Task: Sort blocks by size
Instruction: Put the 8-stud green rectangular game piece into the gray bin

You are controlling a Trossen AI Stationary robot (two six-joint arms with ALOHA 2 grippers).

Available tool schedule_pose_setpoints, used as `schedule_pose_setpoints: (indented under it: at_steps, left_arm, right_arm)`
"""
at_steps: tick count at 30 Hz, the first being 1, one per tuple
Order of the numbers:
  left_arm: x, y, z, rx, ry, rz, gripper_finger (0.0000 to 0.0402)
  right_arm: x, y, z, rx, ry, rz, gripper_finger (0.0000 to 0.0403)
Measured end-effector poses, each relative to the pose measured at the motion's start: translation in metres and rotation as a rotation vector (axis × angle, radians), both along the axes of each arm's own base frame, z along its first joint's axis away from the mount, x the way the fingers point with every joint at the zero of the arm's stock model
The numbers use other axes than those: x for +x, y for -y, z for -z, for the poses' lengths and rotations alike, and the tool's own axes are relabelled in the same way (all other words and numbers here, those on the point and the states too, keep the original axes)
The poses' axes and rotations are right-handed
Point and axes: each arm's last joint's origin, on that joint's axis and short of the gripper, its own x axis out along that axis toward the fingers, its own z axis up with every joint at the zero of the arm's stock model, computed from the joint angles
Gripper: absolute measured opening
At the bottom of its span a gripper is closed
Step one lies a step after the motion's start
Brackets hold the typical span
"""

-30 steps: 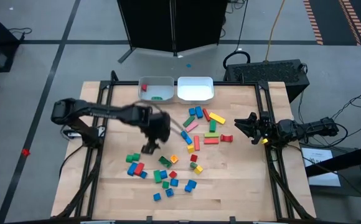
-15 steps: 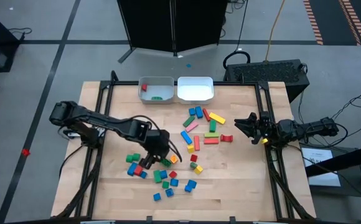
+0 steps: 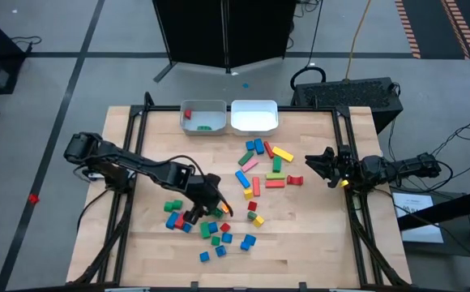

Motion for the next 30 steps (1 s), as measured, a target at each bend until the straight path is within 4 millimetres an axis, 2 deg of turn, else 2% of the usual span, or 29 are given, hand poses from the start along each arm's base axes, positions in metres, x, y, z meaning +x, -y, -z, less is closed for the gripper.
schedule_pose_setpoints:
  at_steps: [16,25,30]
  left_arm:
    - [-0.010,-0.002,0.030,-0.024,0.007,-0.044,0.0243]
    - [0.003,0.001,0.056,-0.015,-0.006,-0.049,0.0243]
    - [0.005,0.001,0.076,-0.027,-0.081,-0.043,0.0233]
  right_arm:
    - [0.000,0.000,0.000,-0.003,-0.001,0.000,0.0144]
    - [0.000,0.000,0.001,-0.004,-0.006,0.001,0.0144]
    - [0.000,0.000,0.001,0.003,-0.004,0.000,0.0144]
